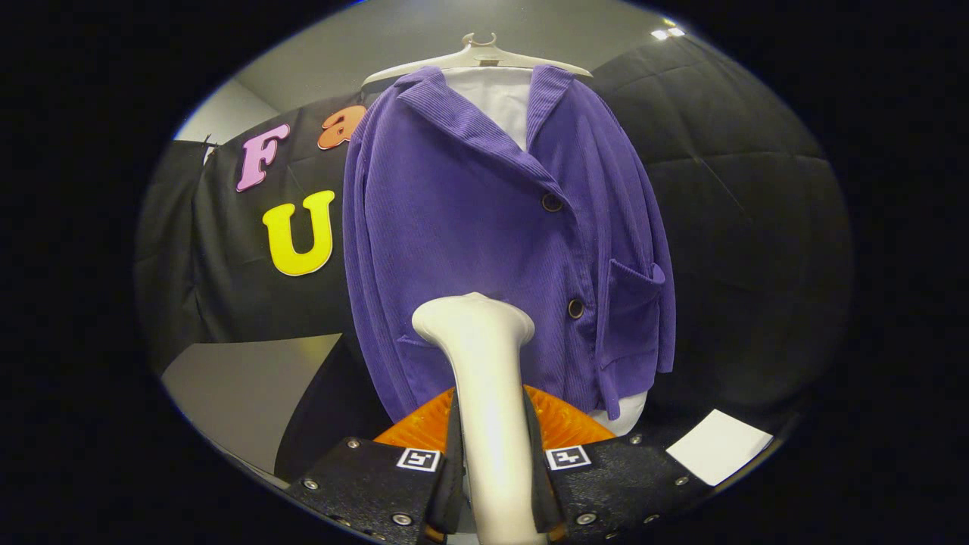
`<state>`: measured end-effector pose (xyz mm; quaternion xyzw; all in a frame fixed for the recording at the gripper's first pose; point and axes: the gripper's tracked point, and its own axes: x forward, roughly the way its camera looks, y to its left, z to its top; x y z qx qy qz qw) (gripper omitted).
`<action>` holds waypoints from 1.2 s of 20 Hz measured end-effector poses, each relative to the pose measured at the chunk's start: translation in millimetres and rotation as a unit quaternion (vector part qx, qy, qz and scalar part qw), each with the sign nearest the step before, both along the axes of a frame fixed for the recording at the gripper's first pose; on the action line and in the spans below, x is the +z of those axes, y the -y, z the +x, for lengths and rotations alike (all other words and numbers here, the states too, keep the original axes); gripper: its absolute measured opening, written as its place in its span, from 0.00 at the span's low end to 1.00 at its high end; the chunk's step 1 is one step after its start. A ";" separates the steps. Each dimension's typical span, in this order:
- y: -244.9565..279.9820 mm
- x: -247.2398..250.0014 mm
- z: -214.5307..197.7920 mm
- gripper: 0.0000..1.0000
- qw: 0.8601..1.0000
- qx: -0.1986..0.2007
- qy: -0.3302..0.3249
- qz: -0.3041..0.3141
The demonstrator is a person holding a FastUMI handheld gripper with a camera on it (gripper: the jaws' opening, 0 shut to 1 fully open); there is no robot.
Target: Iron the clothes twice with a garment steamer, once on the left side and once on the right side.
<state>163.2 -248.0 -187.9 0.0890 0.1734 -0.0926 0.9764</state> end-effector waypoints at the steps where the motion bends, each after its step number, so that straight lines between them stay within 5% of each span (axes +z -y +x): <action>1: -0.8 -6.6 -2.7 0.36 1.000 0.001 -0.007 0.002; 24: -12.8 -59.4 -49.4 0.36 0.998 -0.011 -0.054 0.041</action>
